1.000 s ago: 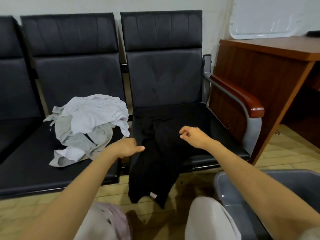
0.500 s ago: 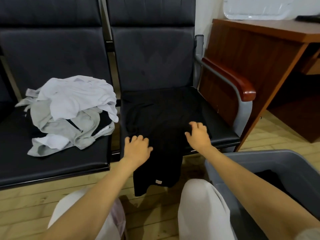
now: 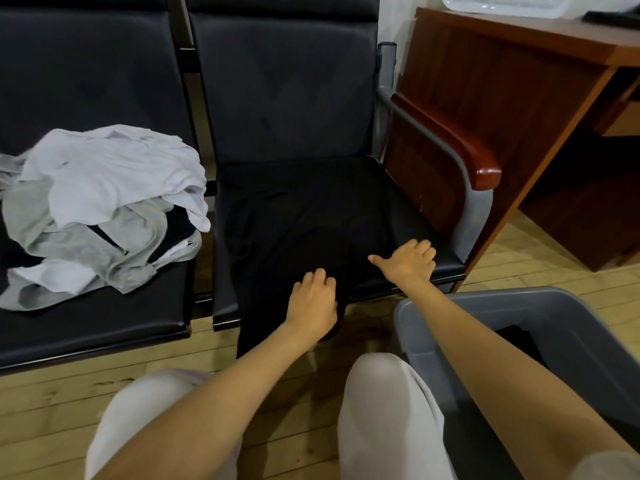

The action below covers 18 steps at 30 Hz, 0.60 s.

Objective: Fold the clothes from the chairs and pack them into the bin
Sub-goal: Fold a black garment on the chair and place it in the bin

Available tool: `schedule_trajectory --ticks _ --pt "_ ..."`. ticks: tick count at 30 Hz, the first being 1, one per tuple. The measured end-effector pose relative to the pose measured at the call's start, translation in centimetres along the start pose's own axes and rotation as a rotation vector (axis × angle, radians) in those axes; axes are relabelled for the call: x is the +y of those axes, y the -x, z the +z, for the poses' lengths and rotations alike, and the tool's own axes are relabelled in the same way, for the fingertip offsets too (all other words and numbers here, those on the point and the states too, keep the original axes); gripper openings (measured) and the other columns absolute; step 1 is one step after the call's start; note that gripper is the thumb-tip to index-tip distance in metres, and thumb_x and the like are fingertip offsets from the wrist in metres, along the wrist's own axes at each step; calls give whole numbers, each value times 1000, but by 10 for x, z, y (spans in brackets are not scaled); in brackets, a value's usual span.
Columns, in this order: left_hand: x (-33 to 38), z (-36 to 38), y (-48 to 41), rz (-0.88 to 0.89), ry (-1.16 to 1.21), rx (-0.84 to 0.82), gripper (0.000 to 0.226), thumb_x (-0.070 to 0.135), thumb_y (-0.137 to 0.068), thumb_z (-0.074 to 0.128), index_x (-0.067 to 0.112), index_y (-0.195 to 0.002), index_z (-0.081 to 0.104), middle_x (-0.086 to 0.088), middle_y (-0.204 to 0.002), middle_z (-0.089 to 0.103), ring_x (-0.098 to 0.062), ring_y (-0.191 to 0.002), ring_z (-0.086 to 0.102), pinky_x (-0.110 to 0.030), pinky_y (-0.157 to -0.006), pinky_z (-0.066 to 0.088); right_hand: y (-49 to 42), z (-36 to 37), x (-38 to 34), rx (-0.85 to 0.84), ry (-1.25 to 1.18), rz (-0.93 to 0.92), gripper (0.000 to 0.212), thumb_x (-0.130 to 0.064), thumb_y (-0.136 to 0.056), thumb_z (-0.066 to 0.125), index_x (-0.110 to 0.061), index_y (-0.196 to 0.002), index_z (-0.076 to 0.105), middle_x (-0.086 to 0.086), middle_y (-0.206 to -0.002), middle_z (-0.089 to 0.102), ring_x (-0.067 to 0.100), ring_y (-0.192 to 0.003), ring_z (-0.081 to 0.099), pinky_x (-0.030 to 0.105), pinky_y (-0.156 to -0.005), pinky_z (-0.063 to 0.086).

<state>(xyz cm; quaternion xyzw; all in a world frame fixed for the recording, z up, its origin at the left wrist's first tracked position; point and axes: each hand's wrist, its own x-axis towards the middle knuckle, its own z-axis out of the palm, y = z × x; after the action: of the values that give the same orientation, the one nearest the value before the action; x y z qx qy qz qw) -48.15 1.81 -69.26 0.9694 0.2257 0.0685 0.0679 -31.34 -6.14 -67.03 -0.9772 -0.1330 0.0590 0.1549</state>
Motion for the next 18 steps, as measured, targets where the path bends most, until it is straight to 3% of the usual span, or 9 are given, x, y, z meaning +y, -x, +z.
schedule_trajectory --ticks 2,4,7,10,12,15,16,18 --pt "2 2 -2 -3 -58 20 30 27 -97 46 11 -122 51 -6 -126 45 -23 -113 45 -34 -90 42 -2 -1 6 -50 9 -14 79 -57 -85 60 -3 -137 37 19 -143 30 35 -132 27 41 -107 29" --pt "4 3 -2 -19 -67 39 41 42 -96 45 12 -123 47 -5 -124 45 -24 -113 46 -37 -89 43 -5 -4 7 -79 -49 -147 49 -45 -92 58 -9 -124 50 17 -133 41 34 -124 36 40 -101 35" --pt "4 4 -3 -70 -83 21 61 62 -88 47 13 -125 44 -5 -124 43 -25 -114 43 -39 -90 43 -2 -8 -4 -239 -605 -192 21 -30 -97 54 -13 -105 45 11 -112 52 24 -103 53 35 -81 48" --pt "4 2 -5 -67 -97 9 45 43 -95 46 11 -126 48 -6 -126 43 -25 -116 43 -40 -92 43 3 -17 -20 -459 -1150 -13 13 -21 -99 52 -13 -103 42 14 -121 54 28 -109 58 36 -74 57" --pt "3 -7 -10 -116 85 -10 33 32 -96 45 11 -121 52 -6 -118 48 -24 -109 48 -37 -87 43 2 -24 -26 -501 -1211 9 11 -16 -99 50 -13 -102 40 14 -119 52 28 -103 60 34 -62 57" --pt "-10 -38 -25 -428 806 -86 17 26 -93 48 12 -92 58 -3 -87 56 -18 -78 51 -32 -66 38 -9 -34 -28 -359 -1160 18 16 -14 -98 51 -14 -102 36 11 -102 52 19 -67 59 22 -43 48" --pt "-16 -50 -27 -486 1027 -140 21 27 -91 48 14 -80 59 -3 -79 58 -17 -73 52 -31 -65 37 -13 -39 -27 -286 -1116 19 17 -16 -97 52 -15 -102 36 10 -97 52 16 -59 54 22 -42 45" --pt "-25 -65 -27 -415 1142 -323 41 42 -95 42 14 -74 63 -5 -74 68 -16 -68 58 -28 -68 41 -23 -48 -20 -137 -854 -32 19 -21 -94 58 -15 -102 41 10 -97 54 19 -64 54 26 -51 43"
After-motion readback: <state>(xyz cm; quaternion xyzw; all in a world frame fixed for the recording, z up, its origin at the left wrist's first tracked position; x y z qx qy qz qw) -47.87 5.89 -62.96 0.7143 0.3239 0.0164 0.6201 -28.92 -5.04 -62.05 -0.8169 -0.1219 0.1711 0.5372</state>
